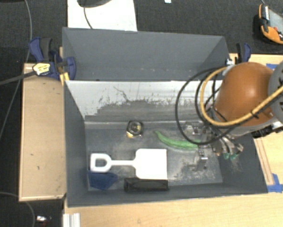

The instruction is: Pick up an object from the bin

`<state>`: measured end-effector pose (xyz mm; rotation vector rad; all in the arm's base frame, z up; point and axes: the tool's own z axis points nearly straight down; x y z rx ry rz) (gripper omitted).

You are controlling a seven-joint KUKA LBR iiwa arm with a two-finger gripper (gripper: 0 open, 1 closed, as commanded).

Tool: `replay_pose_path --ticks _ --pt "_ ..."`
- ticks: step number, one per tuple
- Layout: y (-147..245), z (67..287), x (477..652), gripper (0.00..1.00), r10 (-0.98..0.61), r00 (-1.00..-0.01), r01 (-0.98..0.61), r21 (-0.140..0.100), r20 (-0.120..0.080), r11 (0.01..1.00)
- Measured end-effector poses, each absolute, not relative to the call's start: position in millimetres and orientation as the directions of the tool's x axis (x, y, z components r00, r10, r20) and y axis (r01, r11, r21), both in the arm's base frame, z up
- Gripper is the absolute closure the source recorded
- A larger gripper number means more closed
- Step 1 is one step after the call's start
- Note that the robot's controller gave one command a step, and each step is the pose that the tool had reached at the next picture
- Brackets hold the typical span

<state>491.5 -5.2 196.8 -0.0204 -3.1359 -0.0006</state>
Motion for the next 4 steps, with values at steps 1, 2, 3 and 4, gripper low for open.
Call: replay_pose_path --ticks 1,2,3,4 --pt "-5.2 201.0 493.1 0.00 0.013 -1.000 0.013 0.000 -0.003 1.000" --pt "-26.4 67.5 585.7 0.00 0.197 -0.980 0.197 0.001 -0.005 0.980" --pt "-16.1 70.9 593.5 0.00 -0.096 -0.995 -0.096 0.000 -0.014 0.995" --pt "-24.1 69.9 587.0 0.00 0.141 -0.990 0.141 0.001 -0.006 0.990"
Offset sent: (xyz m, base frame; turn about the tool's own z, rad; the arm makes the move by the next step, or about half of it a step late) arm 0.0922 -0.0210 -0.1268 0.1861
